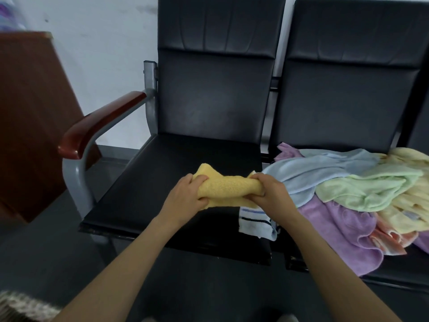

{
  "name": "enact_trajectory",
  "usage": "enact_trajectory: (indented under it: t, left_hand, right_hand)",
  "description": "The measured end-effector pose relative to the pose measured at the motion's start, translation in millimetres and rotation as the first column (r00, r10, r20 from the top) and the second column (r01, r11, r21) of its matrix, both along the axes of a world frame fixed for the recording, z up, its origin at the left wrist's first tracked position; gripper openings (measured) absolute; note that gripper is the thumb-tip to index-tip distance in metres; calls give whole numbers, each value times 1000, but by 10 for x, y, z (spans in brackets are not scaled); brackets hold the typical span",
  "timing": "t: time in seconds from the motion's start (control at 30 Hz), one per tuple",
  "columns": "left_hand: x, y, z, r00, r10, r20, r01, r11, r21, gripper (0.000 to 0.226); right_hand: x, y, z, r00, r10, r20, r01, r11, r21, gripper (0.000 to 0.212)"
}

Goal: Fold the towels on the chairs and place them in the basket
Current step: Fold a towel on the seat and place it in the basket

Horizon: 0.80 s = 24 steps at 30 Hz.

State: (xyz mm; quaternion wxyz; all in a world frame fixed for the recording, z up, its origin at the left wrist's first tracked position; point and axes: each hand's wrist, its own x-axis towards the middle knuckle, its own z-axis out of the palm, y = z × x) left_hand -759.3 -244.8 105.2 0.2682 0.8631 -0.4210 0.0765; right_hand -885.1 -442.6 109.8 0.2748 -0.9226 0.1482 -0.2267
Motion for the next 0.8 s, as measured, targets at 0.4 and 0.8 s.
enact_trajectory:
  t: [0.4,0.8]
  left_hand:
    - [-87,20,145,647,-281,-709,-81,899,-431,28]
    - [-416,191,536,864,-256,-435,0,862,-507,23]
  right_hand:
    - [-65,105,57,972,-52,228,-135,672,728,19]
    - [-332,327,572,940,27,339,-188,872,452,36]
